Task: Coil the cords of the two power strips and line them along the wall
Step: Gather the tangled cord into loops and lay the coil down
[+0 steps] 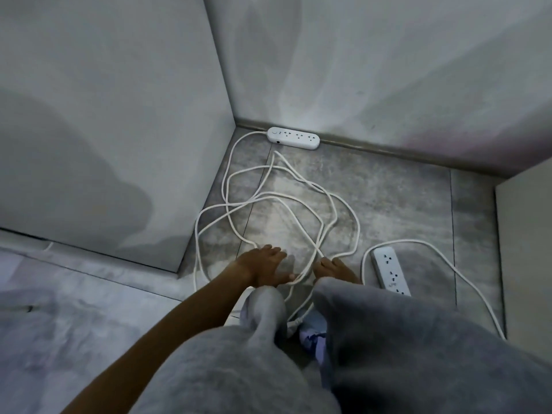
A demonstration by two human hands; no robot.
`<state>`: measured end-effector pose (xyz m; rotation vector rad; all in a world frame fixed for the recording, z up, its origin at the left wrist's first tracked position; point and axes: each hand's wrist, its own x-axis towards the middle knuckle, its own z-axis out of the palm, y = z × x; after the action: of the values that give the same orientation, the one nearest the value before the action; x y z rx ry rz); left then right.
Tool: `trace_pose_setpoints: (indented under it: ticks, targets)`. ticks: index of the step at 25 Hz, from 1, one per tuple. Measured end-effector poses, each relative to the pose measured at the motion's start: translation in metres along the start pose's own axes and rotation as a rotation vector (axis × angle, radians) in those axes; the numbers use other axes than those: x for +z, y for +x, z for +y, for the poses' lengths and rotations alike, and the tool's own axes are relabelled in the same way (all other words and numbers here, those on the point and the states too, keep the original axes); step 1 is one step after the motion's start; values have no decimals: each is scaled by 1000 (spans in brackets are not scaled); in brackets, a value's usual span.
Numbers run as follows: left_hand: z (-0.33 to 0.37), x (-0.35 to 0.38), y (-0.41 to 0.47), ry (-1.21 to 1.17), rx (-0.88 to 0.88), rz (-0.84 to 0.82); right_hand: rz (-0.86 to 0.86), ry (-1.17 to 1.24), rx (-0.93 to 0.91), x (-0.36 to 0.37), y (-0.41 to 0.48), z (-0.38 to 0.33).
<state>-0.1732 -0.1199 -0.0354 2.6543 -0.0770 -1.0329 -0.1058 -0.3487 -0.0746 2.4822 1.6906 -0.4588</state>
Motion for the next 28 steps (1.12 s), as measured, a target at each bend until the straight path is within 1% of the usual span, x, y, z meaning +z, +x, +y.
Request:
trace_pose_setpoints:
  ticks: [2,4,8,10,12,14,15,17,19,20,22,24,28]
  targets:
    - [-2,-19,-9,13,-23,29,66,-130,-172,-26,4,10]
    - [-5,-52,-22,29,-51,91,124,-223,-232,-70,5,22]
    - [0,-139,-76,66,-81,301,375,-273,-185,-188,13,33]
    - [11,-183,-108,102,-65,404,434,-322,-169,-250,13,32]
    - [24,-223,-137,105,-45,489,439,-316,-131,-302,14,30]
    - [39,-250,-164,97,-18,605,377,-202,-24,-349,9,21]
    - [46,-258,-173,64,7,682,358,-147,11,-368,6,18]
    - [57,-267,-186,-59,83,865,405,-75,26,-397,1,11]
    - [66,-269,-189,-222,150,1053,466,-34,38,-414,-1,6]
    - [69,-268,-189,-288,174,1116,499,-17,44,-419,-2,4]
    - [76,-264,-188,-361,205,1162,540,3,43,-420,-5,1]
    - [78,-255,-183,-341,206,1174,529,41,52,-407,-8,3]
    - [72,-256,-174,-102,151,1154,569,229,200,-355,-7,17]
